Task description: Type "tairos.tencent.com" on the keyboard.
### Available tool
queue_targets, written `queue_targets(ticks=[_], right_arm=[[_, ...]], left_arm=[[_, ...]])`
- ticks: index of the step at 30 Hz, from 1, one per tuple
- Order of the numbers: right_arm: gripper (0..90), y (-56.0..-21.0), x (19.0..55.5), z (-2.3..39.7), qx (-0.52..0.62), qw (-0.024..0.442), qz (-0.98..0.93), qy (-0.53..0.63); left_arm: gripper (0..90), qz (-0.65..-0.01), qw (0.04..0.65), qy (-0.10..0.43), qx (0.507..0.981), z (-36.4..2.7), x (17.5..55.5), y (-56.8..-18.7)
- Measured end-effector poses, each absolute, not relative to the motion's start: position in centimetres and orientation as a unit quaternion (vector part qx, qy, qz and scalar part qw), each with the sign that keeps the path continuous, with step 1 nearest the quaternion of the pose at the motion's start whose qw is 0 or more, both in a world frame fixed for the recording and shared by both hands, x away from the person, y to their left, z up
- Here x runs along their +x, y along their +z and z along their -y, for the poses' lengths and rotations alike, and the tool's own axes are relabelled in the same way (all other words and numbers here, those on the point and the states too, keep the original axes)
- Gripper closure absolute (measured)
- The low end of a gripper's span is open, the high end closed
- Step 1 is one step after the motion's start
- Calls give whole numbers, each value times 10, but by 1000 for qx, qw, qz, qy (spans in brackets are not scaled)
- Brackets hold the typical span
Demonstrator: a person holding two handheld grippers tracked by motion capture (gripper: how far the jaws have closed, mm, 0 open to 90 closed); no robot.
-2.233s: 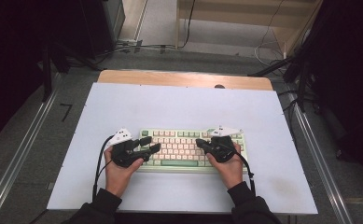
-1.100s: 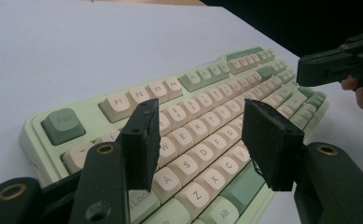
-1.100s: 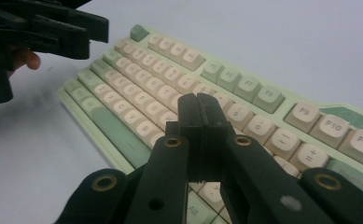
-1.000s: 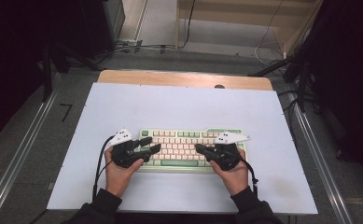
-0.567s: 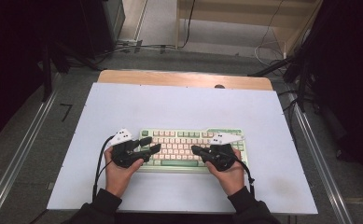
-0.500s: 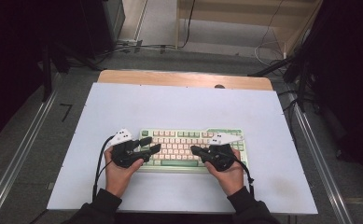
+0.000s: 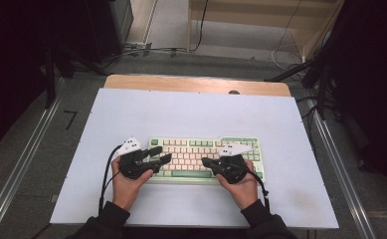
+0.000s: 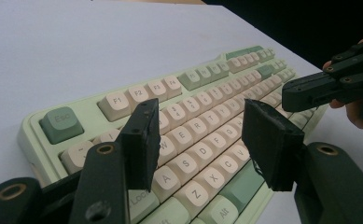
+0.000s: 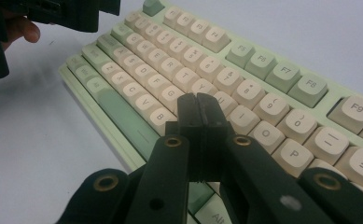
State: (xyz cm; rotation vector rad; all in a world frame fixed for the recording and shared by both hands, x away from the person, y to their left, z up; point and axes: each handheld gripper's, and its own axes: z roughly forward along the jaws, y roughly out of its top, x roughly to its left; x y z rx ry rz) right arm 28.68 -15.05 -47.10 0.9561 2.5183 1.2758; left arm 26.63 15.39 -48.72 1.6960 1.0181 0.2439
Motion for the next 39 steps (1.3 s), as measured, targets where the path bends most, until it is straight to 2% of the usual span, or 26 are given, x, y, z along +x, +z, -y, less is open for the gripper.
queue_targets(ticks=[39], right_arm=[[878, -490, 291, 141, 321, 84, -861, 386]], left_arm=[[480, -428, 542, 102, 716, -153, 266, -488]])
